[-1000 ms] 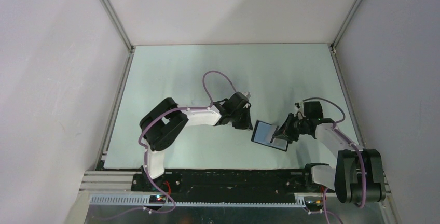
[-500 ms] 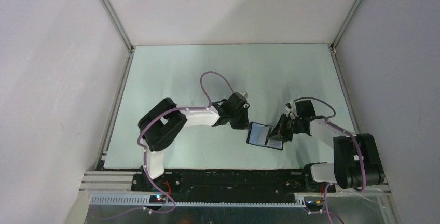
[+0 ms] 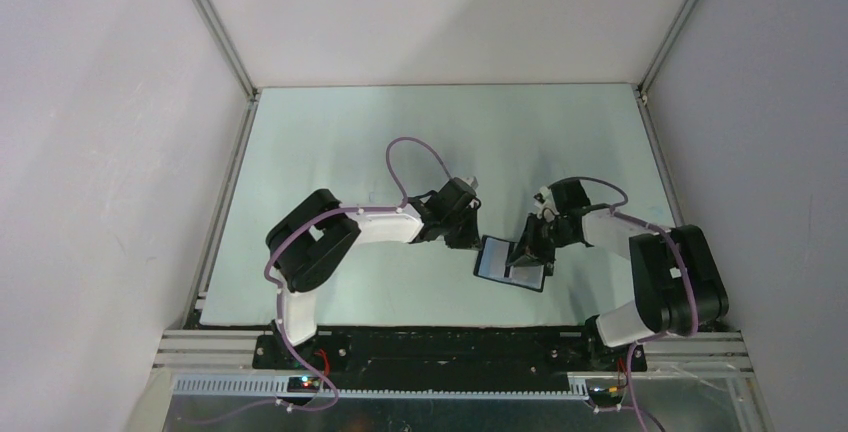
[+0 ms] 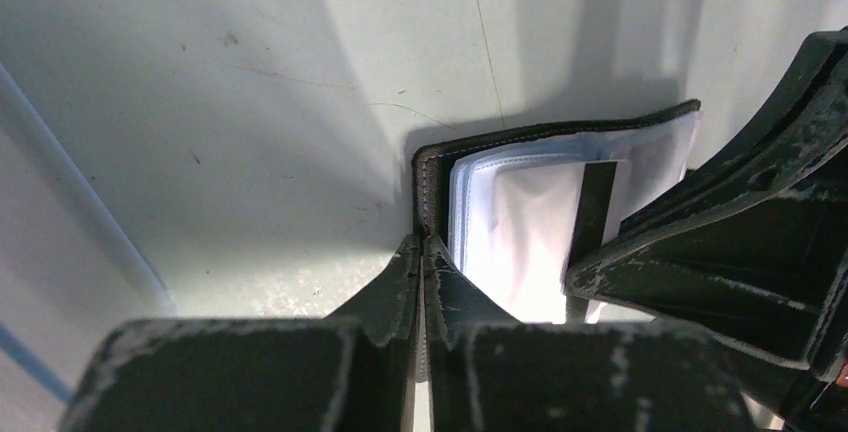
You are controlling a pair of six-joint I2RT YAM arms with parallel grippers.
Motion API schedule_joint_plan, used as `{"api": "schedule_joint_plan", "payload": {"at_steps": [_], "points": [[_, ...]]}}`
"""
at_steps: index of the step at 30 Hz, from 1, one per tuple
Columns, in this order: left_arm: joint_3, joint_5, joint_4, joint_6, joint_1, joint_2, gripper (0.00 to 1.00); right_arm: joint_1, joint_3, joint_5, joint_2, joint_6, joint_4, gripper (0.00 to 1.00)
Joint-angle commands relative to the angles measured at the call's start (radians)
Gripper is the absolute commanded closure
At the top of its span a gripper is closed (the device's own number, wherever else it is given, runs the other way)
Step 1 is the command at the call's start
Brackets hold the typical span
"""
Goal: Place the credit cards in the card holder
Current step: Insert the credit card into the card holder.
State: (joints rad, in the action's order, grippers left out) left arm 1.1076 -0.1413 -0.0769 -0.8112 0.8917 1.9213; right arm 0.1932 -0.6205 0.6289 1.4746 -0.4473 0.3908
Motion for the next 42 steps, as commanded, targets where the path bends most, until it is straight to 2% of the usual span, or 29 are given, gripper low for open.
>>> {"api": "schedule_joint_plan", "payload": {"at_steps": [1, 8, 10, 14, 19, 23, 26, 29, 31, 35, 36, 37, 38, 39, 40, 41, 42], "points": [[-0.013, 0.039, -0.063, -0.001, -0.019, 0.025, 0.96, 0.071, -0.025, -0.059, 0.028, -0.017, -0.030, 0.89], [-0.017, 0.040, -0.063, -0.007, -0.019, 0.025, 1.00, 0.106, -0.045, -0.114, -0.006, -0.018, 0.010, 0.71], [-0.018, 0.039, -0.063, -0.008, -0.020, 0.026, 1.00, 0.105, -0.048, -0.125, -0.031, -0.016, 0.032, 0.60], [-0.020, 0.040, -0.064, -0.008, -0.020, 0.025, 1.00, 0.106, -0.055, -0.136, -0.077, -0.023, 0.061, 0.49], [-0.020, 0.038, -0.064, -0.008, -0.021, 0.023, 1.00, 0.106, -0.055, -0.134, -0.070, -0.029, 0.055, 0.45], [-0.023, 0.036, -0.064, -0.009, -0.021, 0.021, 1.00, 0.112, -0.056, -0.105, -0.016, -0.042, 0.006, 0.52], [-0.027, 0.036, -0.063, -0.012, -0.021, 0.016, 1.00, 0.121, -0.067, -0.074, 0.020, -0.062, -0.039, 0.63], [-0.033, 0.037, -0.063, -0.018, -0.020, 0.008, 1.00, 0.148, -0.096, -0.057, 0.041, -0.073, -0.054, 0.79], [-0.047, 0.048, -0.064, -0.033, -0.020, -0.007, 1.00, 0.166, -0.121, -0.055, 0.051, -0.080, -0.053, 0.85], [-0.086, 0.076, -0.065, -0.055, -0.021, -0.059, 1.00, 0.190, -0.163, -0.069, 0.060, -0.073, -0.018, 0.85], [-0.090, 0.085, -0.069, -0.056, -0.022, -0.070, 0.94, 0.198, -0.169, -0.084, 0.050, -0.069, -0.009, 0.84], [-0.101, 0.094, -0.071, -0.059, -0.022, -0.096, 0.89, 0.199, -0.170, -0.094, 0.043, -0.060, 0.013, 0.78], [-0.106, 0.098, -0.074, -0.060, -0.022, -0.107, 0.78, 0.201, -0.171, -0.114, 0.026, -0.056, 0.025, 0.75], [-0.116, 0.104, -0.075, -0.065, -0.022, -0.134, 0.72, 0.202, -0.171, -0.124, 0.015, -0.045, 0.048, 0.69], [-0.126, 0.105, -0.077, -0.067, -0.022, -0.157, 0.62, 0.203, -0.171, -0.145, -0.010, -0.040, 0.062, 0.63], [-0.129, 0.103, -0.077, -0.072, -0.023, -0.167, 0.55, 0.204, -0.171, -0.166, -0.034, -0.030, 0.087, 0.60], [-0.135, 0.095, -0.077, -0.074, -0.026, -0.180, 0.53, 0.204, -0.171, -0.176, -0.046, -0.025, 0.099, 0.55]]}}
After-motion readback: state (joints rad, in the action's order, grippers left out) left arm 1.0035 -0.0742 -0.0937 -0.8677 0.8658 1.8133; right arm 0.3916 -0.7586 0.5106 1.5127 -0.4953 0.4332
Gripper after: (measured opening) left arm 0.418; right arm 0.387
